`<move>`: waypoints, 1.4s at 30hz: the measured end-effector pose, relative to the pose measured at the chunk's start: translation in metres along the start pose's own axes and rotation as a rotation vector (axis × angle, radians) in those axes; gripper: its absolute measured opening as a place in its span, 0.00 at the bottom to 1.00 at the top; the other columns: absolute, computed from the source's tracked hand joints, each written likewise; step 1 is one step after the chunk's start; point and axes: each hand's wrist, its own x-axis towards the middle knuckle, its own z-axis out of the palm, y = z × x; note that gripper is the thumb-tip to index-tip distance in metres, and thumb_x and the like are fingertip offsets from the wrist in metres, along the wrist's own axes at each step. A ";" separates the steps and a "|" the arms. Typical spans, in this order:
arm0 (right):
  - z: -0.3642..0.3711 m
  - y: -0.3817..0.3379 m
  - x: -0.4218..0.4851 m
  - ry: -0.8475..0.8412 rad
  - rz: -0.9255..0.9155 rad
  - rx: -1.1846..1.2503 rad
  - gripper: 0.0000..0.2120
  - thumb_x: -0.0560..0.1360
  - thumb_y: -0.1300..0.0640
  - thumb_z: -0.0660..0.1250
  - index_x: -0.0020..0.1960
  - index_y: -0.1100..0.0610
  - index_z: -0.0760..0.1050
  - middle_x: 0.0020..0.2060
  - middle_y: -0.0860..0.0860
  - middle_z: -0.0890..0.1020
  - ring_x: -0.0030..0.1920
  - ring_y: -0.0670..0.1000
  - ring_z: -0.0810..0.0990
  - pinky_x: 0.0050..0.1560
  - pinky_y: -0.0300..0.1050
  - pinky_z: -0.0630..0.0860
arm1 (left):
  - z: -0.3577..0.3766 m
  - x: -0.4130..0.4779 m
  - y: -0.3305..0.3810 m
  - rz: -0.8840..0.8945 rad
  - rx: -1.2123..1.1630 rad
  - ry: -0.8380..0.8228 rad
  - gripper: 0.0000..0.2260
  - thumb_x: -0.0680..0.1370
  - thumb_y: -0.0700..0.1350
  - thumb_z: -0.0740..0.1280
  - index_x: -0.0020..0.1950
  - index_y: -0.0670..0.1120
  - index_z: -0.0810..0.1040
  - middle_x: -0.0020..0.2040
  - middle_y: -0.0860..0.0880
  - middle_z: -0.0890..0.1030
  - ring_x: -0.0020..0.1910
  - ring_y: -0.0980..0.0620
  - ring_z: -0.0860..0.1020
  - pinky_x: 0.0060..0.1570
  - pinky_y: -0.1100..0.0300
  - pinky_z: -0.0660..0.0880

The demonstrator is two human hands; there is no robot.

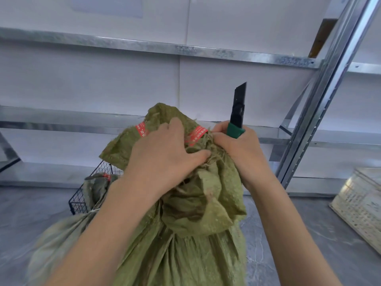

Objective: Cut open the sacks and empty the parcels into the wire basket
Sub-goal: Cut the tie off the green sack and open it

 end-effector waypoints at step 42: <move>-0.046 -0.069 -0.044 -0.627 0.078 -0.870 0.06 0.80 0.51 0.58 0.46 0.46 0.72 0.32 0.51 0.82 0.27 0.47 0.79 0.33 0.44 0.78 | 0.009 -0.009 -0.026 -0.051 -0.959 -0.008 0.14 0.67 0.46 0.65 0.45 0.35 0.75 0.38 0.41 0.79 0.39 0.48 0.79 0.47 0.54 0.74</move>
